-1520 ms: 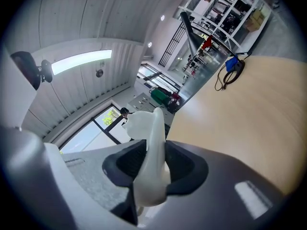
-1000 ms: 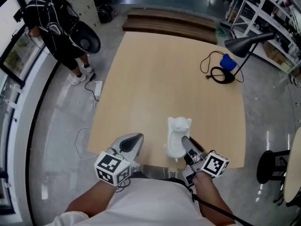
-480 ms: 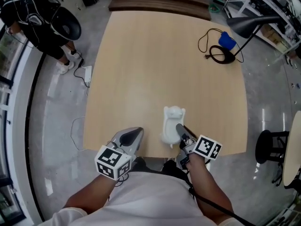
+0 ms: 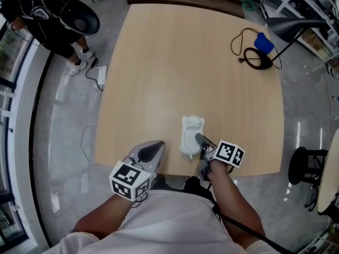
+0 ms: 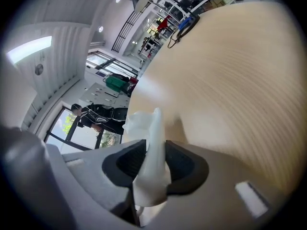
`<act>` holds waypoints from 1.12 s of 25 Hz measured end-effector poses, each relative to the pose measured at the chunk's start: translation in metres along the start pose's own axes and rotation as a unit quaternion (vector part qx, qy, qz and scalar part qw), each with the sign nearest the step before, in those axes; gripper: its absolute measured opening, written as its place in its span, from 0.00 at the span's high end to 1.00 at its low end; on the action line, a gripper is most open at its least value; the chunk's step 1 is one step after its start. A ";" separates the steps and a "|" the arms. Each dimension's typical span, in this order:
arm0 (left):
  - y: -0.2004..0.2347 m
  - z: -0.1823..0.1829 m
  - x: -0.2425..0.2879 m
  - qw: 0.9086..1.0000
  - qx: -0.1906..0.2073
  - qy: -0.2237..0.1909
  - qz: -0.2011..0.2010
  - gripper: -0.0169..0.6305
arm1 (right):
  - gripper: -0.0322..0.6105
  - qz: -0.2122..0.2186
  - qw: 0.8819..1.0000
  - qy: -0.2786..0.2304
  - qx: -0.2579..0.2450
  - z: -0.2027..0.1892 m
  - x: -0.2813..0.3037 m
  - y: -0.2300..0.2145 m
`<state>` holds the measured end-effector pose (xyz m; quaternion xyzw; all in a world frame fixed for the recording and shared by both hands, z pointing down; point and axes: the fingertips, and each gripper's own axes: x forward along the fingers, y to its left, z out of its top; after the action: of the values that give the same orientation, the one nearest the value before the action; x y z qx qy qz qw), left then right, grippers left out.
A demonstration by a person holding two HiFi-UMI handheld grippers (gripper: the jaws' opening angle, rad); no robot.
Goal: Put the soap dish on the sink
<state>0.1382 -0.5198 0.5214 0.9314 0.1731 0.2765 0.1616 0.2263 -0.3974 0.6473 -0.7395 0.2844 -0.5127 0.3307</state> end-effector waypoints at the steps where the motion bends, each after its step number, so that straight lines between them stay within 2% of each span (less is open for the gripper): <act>1: 0.000 -0.001 0.000 1.000 0.000 0.001 -0.001 0.96 | 0.75 -0.001 1.000 0.004 0.001 -0.001 0.002 -0.001; 10: -0.002 -0.003 -0.002 1.000 -0.003 0.003 -0.002 0.96 | 0.74 -0.004 1.000 0.025 0.018 -0.006 0.009 -0.006; 18: -0.005 -0.003 -0.004 1.000 0.004 0.004 -0.004 0.96 | 0.66 0.000 0.999 0.046 0.001 -0.005 0.015 -0.012; 28: -0.009 -0.005 -0.010 1.000 0.014 0.004 -0.009 0.96 | 0.63 -0.008 1.000 0.020 -0.014 0.010 0.003 -0.016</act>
<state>0.1253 -0.5146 0.5172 0.9309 0.1859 0.2760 0.1507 0.2385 -0.3878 0.6590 -0.7360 0.2924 -0.5257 0.3105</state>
